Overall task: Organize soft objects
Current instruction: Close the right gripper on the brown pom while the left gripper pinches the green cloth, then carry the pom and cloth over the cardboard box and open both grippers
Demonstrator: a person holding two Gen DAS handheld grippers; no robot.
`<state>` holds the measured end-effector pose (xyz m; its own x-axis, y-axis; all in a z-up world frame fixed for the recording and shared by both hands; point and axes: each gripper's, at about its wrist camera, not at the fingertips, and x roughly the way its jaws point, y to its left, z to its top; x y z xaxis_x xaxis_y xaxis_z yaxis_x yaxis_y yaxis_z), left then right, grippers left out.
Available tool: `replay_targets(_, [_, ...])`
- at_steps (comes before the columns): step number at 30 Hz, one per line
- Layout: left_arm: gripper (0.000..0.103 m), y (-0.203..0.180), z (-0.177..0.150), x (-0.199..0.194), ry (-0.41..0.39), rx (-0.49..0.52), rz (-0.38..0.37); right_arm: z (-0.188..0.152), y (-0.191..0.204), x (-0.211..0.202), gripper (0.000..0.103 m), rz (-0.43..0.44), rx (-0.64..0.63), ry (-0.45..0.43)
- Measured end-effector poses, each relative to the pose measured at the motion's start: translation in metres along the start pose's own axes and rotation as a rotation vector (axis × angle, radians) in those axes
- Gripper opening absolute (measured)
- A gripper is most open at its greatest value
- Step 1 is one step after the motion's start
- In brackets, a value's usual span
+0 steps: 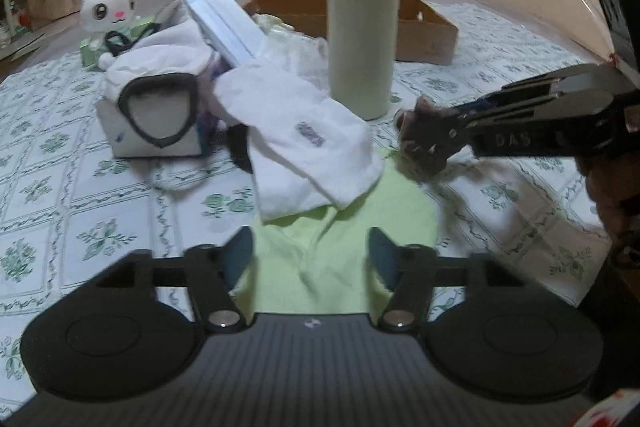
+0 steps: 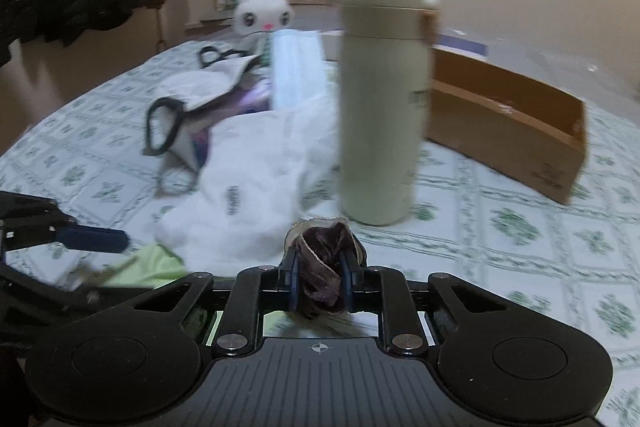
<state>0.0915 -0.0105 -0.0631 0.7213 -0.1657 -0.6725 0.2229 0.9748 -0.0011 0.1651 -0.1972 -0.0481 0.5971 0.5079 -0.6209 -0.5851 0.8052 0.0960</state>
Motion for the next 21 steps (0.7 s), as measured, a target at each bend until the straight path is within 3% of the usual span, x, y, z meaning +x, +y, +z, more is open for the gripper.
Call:
replay_targets(5, [0.066,-0.013,-0.001,0.017,0.065,0.029,0.004,-0.009,-0.017,-0.013,0.02,-0.048,0.039,0.008])
replay_targets(7, [0.06,-0.016,-0.002,0.019,0.062,0.04,0.014,-0.011,-0.021,-0.018,0.02,-0.057,0.054,0.006])
replay_targets(9, [0.027,-0.016,0.0,0.018,0.066,0.032,0.007,-0.013,-0.023,-0.021,0.02,-0.065,0.062,0.004])
replay_targets(10, [0.018,-0.017,0.001,0.017,0.071,0.035,0.022,-0.014,-0.023,-0.022,0.02,-0.068,0.066,0.003])
replay_targets(11, [0.0,-0.016,0.002,0.016,0.076,0.042,0.033,-0.014,-0.023,-0.023,0.02,-0.07,0.072,0.001])
replay_targets(15, [0.0,-0.007,0.002,0.009,0.084,0.023,0.028,-0.015,-0.023,-0.025,0.02,-0.071,0.088,-0.005])
replay_targets(21, [0.0,0.003,0.016,-0.024,0.0,0.024,0.04,-0.01,-0.014,-0.036,0.02,-0.066,0.077,-0.03])
